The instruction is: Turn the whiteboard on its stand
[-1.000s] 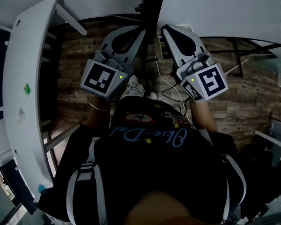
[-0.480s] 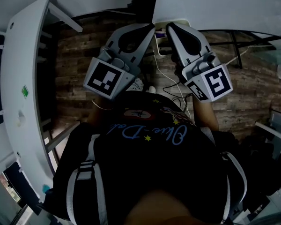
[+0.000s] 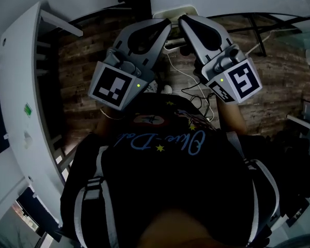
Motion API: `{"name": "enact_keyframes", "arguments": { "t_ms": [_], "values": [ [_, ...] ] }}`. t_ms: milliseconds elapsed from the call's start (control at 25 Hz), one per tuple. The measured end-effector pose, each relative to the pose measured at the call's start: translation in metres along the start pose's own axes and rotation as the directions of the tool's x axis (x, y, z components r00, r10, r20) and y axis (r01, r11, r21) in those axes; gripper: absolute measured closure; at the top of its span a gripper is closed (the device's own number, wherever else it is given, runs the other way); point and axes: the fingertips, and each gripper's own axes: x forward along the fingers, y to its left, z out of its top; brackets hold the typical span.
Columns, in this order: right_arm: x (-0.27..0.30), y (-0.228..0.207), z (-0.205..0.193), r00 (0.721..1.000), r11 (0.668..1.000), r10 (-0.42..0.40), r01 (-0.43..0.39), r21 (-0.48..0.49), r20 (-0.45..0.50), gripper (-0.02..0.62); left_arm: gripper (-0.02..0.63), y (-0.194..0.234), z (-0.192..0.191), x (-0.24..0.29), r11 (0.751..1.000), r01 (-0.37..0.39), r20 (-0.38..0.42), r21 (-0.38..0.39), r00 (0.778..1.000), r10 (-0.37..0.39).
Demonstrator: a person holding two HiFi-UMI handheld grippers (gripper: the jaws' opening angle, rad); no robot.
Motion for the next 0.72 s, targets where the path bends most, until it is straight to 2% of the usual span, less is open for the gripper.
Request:
{"name": "enact_keyframes", "arguments": {
  "t_ms": [320, 720],
  "values": [
    [-0.015, -0.007, 0.003, 1.0, 1.0, -0.008, 0.008, -0.011, -0.026, 0.558, 0.595, -0.014, 0.001, 0.004, 0.999, 0.032, 0.006, -0.016, 0.999, -0.032],
    [-0.02, -0.008, 0.0, 0.999, 1.0, -0.029, 0.029, 0.001, -0.025, 0.56, 0.595, -0.014, -0.001, 0.0, 1.0, 0.02, 0.003, -0.014, 1.0, -0.02]
  ]
}}
